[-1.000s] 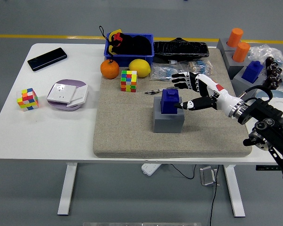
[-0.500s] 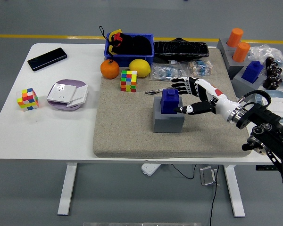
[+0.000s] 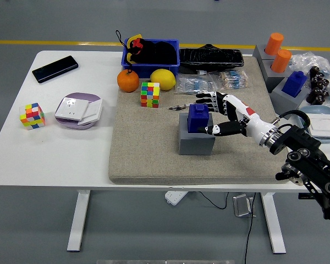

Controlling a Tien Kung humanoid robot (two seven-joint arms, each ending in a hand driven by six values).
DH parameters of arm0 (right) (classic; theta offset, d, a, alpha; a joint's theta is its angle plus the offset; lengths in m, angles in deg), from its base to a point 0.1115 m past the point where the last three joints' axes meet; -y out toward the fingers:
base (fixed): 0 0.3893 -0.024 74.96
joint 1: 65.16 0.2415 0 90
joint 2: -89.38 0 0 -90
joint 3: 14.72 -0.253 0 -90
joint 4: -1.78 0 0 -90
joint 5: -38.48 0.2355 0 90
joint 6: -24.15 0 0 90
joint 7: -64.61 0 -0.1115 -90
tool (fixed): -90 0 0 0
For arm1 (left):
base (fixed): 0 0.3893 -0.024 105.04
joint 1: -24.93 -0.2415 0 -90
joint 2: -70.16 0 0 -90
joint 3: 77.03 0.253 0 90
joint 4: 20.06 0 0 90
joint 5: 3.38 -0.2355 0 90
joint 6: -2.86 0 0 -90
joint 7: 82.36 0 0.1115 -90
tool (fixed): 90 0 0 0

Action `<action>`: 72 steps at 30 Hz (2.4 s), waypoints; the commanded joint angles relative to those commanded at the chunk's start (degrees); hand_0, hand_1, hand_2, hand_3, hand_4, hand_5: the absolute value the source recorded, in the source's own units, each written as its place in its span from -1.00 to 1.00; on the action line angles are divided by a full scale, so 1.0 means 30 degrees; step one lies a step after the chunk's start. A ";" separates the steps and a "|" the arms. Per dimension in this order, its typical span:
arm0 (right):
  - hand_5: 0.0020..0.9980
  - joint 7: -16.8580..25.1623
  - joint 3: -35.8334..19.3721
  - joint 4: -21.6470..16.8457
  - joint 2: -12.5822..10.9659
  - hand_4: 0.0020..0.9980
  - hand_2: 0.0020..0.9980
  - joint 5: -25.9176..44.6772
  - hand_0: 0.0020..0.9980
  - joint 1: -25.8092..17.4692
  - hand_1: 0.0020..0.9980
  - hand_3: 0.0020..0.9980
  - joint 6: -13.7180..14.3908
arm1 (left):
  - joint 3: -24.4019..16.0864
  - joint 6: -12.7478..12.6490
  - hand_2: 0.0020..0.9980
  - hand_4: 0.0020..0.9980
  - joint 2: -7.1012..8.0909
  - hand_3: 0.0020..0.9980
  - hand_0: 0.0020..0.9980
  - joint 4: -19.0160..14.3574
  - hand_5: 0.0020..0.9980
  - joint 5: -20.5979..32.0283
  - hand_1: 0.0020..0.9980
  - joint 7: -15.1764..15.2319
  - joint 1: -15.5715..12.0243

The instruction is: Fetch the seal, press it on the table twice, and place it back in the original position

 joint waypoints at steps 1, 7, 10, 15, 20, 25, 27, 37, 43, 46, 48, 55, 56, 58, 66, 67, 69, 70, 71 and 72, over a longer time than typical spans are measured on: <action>-1.00 0.0061 0.0081 -0.0008 0.0024 0.92 0.55 0.0066 0.54 0.0011 0.51 0.59 0.0056 | -0.0020 0.0004 0.35 0.33 -0.0005 0.50 0.44 0.0000 -0.46 -0.0014 0.38 0.0000 0.0004; -1.00 0.0469 0.0416 0.0127 0.0170 0.88 0.51 0.0347 0.49 0.0118 0.45 0.57 0.0574 | -0.0084 0.0024 0.36 0.34 -0.0032 0.50 0.44 -0.0008 -0.47 -0.0071 0.38 0.0022 0.0044; -1.00 0.0616 0.0593 0.0243 0.0221 0.88 0.51 0.0371 0.49 0.0225 0.45 0.57 0.0847 | -0.0119 0.0032 0.36 0.34 -0.0040 0.50 0.44 -0.0008 -0.47 -0.0095 0.38 0.0034 0.0055; -1.00 0.0721 0.0840 0.0359 0.0279 0.83 0.41 0.0318 0.40 0.0249 0.35 0.49 0.0934 | -0.0138 0.0080 0.36 0.34 -0.0073 0.50 0.44 0.0011 -0.47 -0.0075 0.38 0.0031 0.0015; -1.00 0.0831 0.1112 0.0459 0.0287 0.78 0.37 0.0367 0.40 0.0236 0.34 0.45 0.0984 | -0.0154 0.0110 0.36 0.34 -0.0097 0.50 0.44 0.0032 -0.47 -0.0054 0.38 0.0031 -0.0018; -1.00 0.1185 0.1410 0.0665 0.0302 0.65 0.25 0.0542 0.34 0.0311 0.17 0.35 0.1317 | -0.0216 0.0138 0.36 0.35 -0.0102 0.50 0.44 0.0038 -0.47 -0.0079 0.38 0.0043 -0.0004; -1.00 0.1318 0.1477 0.0762 0.0324 0.65 0.25 0.0657 0.34 0.0367 0.17 0.35 0.1470 | -0.0236 0.0155 0.36 0.35 -0.0094 0.50 0.44 0.0030 -0.47 -0.0099 0.38 0.0047 0.0017; -1.00 0.1883 0.2206 0.1200 0.0393 0.38 -0.12 0.1396 0.17 0.0607 -0.12 -0.04 0.2183 | -0.0210 0.0212 0.36 0.35 -0.0110 0.50 0.44 0.0041 -0.47 -0.0075 0.38 0.0038 0.0016; -1.00 0.2022 0.2550 0.1199 0.0416 0.34 -0.17 0.1589 0.11 0.0697 -0.19 -0.14 0.2282 | -0.0218 0.0252 0.36 0.35 -0.0114 0.50 0.44 0.0046 -0.47 -0.0071 0.38 0.0046 0.0010; -1.00 0.2064 0.2661 0.1090 0.0410 0.34 -0.17 0.1658 0.11 0.0695 -0.19 -0.14 0.2360 | -0.0228 0.0268 0.36 0.35 -0.0120 0.50 0.44 0.0048 -0.47 -0.0065 0.38 0.0054 0.0004; -1.00 0.2108 0.2670 0.1036 0.0400 0.34 -0.17 0.1695 0.11 0.0708 -0.19 -0.14 0.2384 | -0.0216 0.0277 0.36 0.35 -0.0126 0.50 0.44 0.0049 -0.47 -0.0039 0.38 0.0060 0.0002; -1.00 0.2148 0.2499 0.0573 0.0255 0.31 -0.17 0.1721 0.11 0.0821 -0.18 -0.14 0.2415 | -0.0145 0.0300 0.36 0.36 -0.0127 0.50 0.44 0.0048 -0.48 0.0019 0.38 0.0064 0.0032; -1.00 0.2122 0.2443 0.0454 0.0224 0.31 -0.17 0.1679 0.11 0.0833 -0.18 -0.14 0.2410 | -0.0142 0.0299 0.36 0.36 -0.0123 0.50 0.44 0.0049 -0.48 0.0024 0.38 0.0067 0.0035; -1.00 0.2075 0.2253 0.0120 0.0144 0.31 -0.17 0.1510 0.11 0.0852 -0.18 -0.14 0.2430 | -0.0115 0.0298 0.36 0.36 -0.0119 0.50 0.44 0.0056 -0.48 0.0053 0.38 0.0064 0.0050; -1.00 0.1676 0.1468 -0.1530 -0.0864 0.32 -0.17 0.1150 0.12 0.1254 -0.19 -0.13 0.2247 | -0.0202 0.0305 0.36 0.36 -0.0119 0.50 0.44 0.0052 -0.48 0.0035 0.38 0.0065 0.0063; -1.00 0.1623 0.1255 -0.1863 -0.1154 0.32 -0.17 0.0999 0.13 0.1288 -0.19 -0.14 0.2219 | -0.0185 0.0305 0.36 0.36 -0.0105 0.50 0.45 0.0061 -0.48 0.0051 0.38 0.0062 0.0072; -1.00 0.1562 0.0952 -0.2196 -0.1510 0.32 -0.17 0.0883 0.13 0.1284 -0.19 -0.14 0.2169 | -0.0239 0.0294 0.36 0.36 -0.0081 0.50 0.45 0.0063 -0.48 0.0044 0.38 0.0069 0.0068; -1.00 0.1526 0.0640 -0.2323 -0.1746 0.32 -0.17 0.0741 0.13 0.1232 -0.19 -0.14 0.2138 | -0.0216 0.0290 0.36 0.36 -0.0074 0.50 0.45 0.0070 -0.48 0.0074 0.38 0.0069 0.0063; -1.00 0.1512 0.0429 -0.2362 -0.1884 0.32 -0.17 0.0652 0.13 0.1188 -0.19 -0.14 0.2122 | -0.0189 0.0290 0.36 0.36 -0.0075 0.50 0.45 0.0075 -0.48 0.0095 0.38 0.0063 0.0057; -1.00 0.1488 0.0169 -0.2365 -0.2037 0.32 -0.17 0.0569 0.13 0.1128 -0.19 -0.14 0.2100 | -0.0154 0.0291 0.36 0.36 -0.0082 0.50 0.45 0.0082 -0.48 0.0130 0.38 0.0057 0.0060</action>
